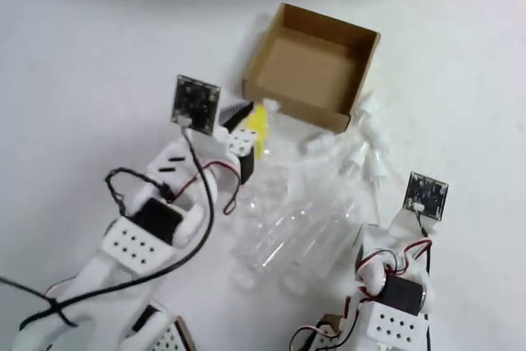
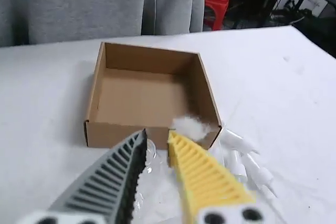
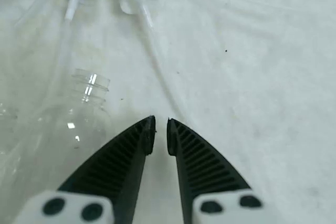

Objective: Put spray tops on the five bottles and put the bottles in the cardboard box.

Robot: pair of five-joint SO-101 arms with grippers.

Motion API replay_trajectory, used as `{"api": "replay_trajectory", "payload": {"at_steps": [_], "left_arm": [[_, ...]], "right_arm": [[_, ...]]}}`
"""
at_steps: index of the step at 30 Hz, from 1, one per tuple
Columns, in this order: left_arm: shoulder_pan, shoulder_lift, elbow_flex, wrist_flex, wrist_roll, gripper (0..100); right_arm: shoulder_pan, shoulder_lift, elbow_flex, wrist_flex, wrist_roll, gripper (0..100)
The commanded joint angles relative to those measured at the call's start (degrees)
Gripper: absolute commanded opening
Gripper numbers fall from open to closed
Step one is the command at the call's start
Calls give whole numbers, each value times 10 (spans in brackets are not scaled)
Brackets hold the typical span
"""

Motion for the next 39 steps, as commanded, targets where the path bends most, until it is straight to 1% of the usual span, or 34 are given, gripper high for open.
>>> {"api": "replay_trajectory", "payload": {"at_steps": [1, 6, 9, 15, 21, 25, 28, 31, 35, 39], "left_arm": [[6, 38, -1, -35, 4, 238], [3, 86, -2, -39, 0, 257], [-4, 117, 3, -88, 0, 257], [-59, 200, 2, -179, 0, 257], [-60, 257, 2, -221, -1, 257], [-60, 286, 0, -236, -2, 257], [-60, 302, 1, -236, -35, 257], [-60, 317, 2, -236, -47, 257], [-66, 337, -1, -236, -47, 257], [-94, 352, -2, -236, -46, 257]], "right_arm": [[-3, 3, 3, 6, -2, 16], [-3, 3, 3, 6, -2, 16], [-3, 3, 3, 6, -2, 16], [-3, 3, 3, 6, -2, 16], [-3, 3, 3, 6, -2, 16], [-3, 3, 3, 6, -2, 16], [-3, 3, 3, 6, -2, 16], [-3, 3, 3, 6, -2, 16], [-3, 3, 3, 6, -2, 16], [-3, 3, 3, 6, -2, 16]]}}
